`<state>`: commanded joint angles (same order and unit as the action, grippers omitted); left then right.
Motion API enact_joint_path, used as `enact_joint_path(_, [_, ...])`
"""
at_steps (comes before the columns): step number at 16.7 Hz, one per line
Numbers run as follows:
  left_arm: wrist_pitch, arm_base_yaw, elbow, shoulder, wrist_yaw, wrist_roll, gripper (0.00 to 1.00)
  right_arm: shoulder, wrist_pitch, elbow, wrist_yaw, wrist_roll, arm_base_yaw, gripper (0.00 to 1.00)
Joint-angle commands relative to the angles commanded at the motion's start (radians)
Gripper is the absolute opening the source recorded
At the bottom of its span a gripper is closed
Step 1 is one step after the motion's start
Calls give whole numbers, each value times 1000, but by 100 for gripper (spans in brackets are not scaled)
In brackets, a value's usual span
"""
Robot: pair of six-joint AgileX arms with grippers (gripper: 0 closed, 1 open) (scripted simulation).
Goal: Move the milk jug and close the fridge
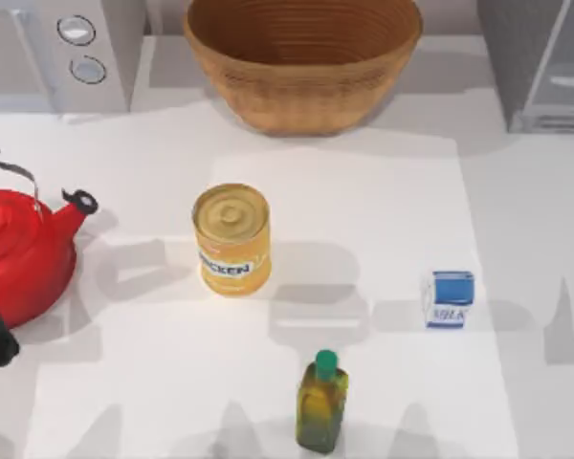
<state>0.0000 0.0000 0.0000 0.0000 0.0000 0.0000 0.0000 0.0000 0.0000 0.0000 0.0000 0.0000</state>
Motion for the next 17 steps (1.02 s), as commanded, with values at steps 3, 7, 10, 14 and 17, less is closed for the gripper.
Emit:
enact_joint_path(3, [0, 0, 0, 0, 0, 0, 100, 13, 13, 1, 13, 1, 13, 100])
enact_joint_path(7, [0, 0, 0, 0, 0, 0, 100, 143, 139, 6, 162, 6, 161, 100])
enact_joint_path(10, [0, 0, 0, 0, 0, 0, 100, 296, 284, 10, 348, 9, 346, 100])
enact_joint_path(14, [0, 0, 0, 0, 0, 0, 100, 514, 489, 16, 618, 12, 616, 100])
enact_joint_path(17, [0, 0, 0, 0, 0, 0, 100, 651, 619, 21, 790, 15, 786, 100])
